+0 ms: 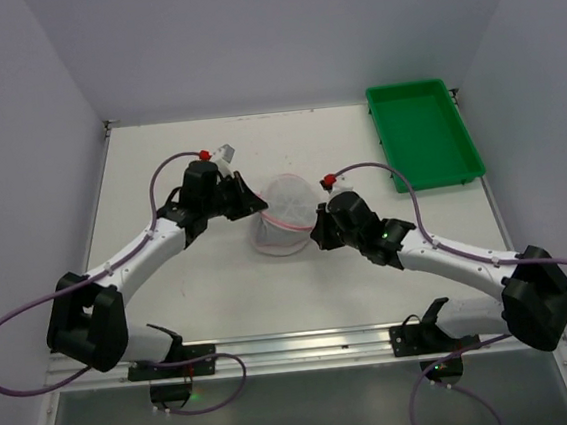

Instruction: Unzip the laundry bag and remove the bra

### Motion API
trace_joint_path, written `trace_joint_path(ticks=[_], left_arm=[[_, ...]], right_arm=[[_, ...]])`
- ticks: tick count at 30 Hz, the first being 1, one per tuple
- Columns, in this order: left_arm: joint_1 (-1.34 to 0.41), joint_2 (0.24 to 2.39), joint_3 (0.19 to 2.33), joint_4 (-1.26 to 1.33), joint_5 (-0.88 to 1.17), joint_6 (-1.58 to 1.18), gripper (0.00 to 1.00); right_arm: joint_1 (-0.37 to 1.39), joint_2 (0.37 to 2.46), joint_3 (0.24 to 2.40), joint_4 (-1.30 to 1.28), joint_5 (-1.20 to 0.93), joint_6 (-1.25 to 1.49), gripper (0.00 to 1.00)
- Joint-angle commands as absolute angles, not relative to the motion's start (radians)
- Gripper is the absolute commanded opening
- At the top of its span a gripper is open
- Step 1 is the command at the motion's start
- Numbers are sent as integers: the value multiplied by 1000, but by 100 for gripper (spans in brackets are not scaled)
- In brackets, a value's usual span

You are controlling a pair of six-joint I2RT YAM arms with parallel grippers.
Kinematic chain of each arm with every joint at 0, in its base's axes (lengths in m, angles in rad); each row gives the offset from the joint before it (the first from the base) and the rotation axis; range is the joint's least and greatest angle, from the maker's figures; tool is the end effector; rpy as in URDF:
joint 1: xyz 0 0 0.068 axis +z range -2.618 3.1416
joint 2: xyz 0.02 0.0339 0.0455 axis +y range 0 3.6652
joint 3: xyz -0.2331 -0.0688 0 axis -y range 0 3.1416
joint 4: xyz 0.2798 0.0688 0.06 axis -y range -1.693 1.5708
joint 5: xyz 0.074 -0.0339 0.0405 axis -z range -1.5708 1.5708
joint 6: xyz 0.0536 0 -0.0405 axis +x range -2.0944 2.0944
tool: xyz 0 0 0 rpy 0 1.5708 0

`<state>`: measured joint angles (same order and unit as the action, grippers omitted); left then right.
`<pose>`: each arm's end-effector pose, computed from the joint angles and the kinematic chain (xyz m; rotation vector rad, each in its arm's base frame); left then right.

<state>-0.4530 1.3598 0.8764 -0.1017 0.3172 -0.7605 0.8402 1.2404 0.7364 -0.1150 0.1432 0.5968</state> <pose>0.3082 -0.1686 0.1955 -0.1573 2.3072 -1.0083 0.2205 0.2346 0.1777 -0.1912 2.2512 0.6441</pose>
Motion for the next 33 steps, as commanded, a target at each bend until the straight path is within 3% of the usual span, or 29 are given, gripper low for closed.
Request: trace_joint_path(ticks=[1,6,7,8,11,17,19,25,31,33], left_arm=[[-411,1397,974,-168,411,-614,0],[-367,1505,1109,-232,404,-492,2],[-361,1525,1158,-238,397,-491,10],[-356,1557,1178,-233,393,-495,28],[-353,1601,1236,-224,417,-540,53],[-342,1478,1122,-244,323,-652,94],[-336,1410,1050,-229,261,-682,100],[-350,1246,818,-132,262,-802,97],[-419,1236,750,-23,265,-873,77],[-426,1244,752,-18,247,-880,65]], right_arm=[[779,1221,738,-198,166,534,0],[778,1284,782,-160,25,587,0],[782,1296,788,-109,0,607,0],[799,1311,796,-85,-41,651,0],[831,1382,862,-28,-78,710,0],[865,1508,1005,23,-51,758,0],[870,1526,1028,49,-54,759,0],[894,1569,1086,52,-43,752,0],[922,1614,1124,37,-37,736,0],[925,1608,1117,29,-32,735,0]])
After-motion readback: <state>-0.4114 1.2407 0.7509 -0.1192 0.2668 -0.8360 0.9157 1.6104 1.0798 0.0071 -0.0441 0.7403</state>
